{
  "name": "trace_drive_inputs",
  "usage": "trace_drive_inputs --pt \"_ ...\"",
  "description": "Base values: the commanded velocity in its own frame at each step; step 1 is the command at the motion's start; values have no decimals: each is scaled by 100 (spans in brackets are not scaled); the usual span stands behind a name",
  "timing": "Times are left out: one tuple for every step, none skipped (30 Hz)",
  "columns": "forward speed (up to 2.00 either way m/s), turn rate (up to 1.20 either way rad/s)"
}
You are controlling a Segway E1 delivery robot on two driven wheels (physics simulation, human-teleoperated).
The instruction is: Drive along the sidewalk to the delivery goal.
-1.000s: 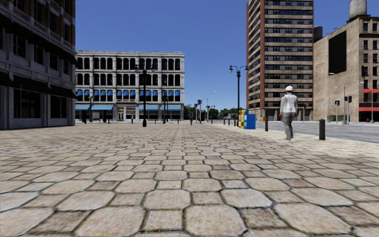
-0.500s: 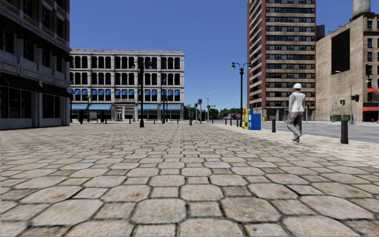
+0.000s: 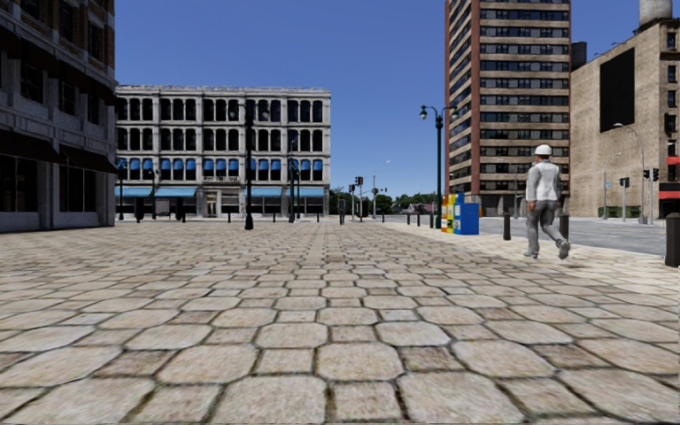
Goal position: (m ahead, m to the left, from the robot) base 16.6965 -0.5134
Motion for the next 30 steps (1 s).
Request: trace_drive_inputs --pt "200 0" --pt "200 0" --pt "200 0" --pt "200 0" --pt "200 0" --pt "200 0" --pt "200 0" --pt "200 0" --pt "200 0" --pt "200 0" --pt "200 0" --pt "200 0" --pt "200 0" --pt "200 0" --pt "200 0" --pt "200 0" --pt "200 0" --pt "200 0" --pt "200 0" --pt "200 0" --pt "200 0" --pt "200 0" --pt "200 0" --pt "200 0" --pt "200 0" --pt "200 0" --pt "200 0" --pt "200 0" --pt "200 0" --pt "200 0"
